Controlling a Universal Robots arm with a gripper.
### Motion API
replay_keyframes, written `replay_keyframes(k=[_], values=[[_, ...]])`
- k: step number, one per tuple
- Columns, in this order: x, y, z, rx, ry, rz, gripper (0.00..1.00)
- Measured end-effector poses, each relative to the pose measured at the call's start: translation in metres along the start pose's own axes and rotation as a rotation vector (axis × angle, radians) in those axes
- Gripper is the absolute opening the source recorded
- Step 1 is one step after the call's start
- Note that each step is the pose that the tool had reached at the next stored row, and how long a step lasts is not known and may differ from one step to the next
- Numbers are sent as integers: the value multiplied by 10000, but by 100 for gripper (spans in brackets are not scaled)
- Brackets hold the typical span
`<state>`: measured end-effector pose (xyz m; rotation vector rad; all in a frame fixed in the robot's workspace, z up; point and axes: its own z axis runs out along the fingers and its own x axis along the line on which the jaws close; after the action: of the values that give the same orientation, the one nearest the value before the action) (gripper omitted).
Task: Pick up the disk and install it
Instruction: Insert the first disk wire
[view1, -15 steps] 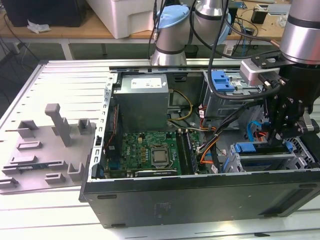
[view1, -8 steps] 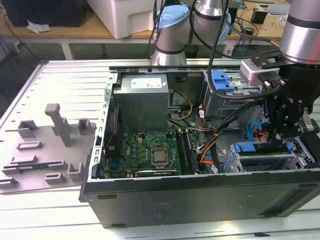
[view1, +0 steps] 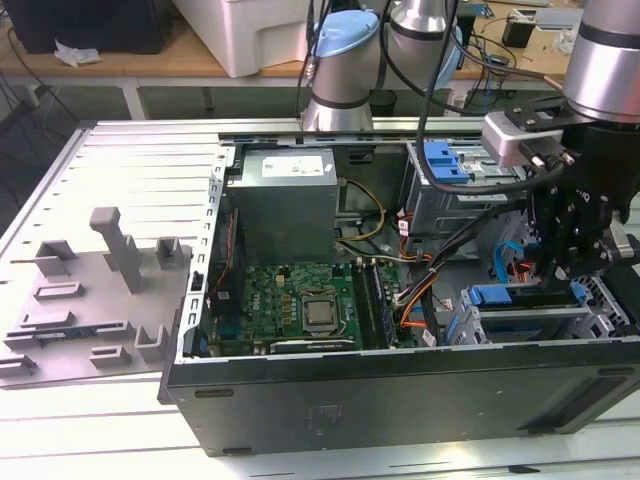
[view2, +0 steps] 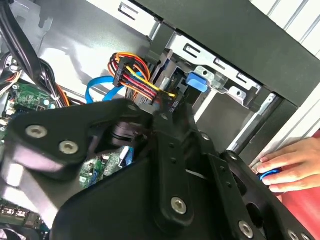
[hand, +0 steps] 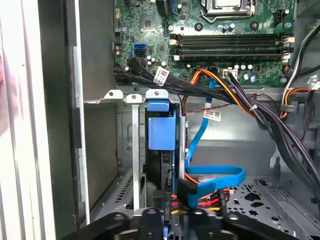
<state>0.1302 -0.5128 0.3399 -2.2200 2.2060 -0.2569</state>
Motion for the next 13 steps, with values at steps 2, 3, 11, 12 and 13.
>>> replay_keyframes(k=[2,3,11,12,13], values=[[4,-4,-34,0,3,-1,42],[6,-6,-47,0,1,-1,54],[14,-15,-127,0,3,-1,66],[15,-16,-135,0,3,-1,66],[17,-19,-155,0,2,-1,66]])
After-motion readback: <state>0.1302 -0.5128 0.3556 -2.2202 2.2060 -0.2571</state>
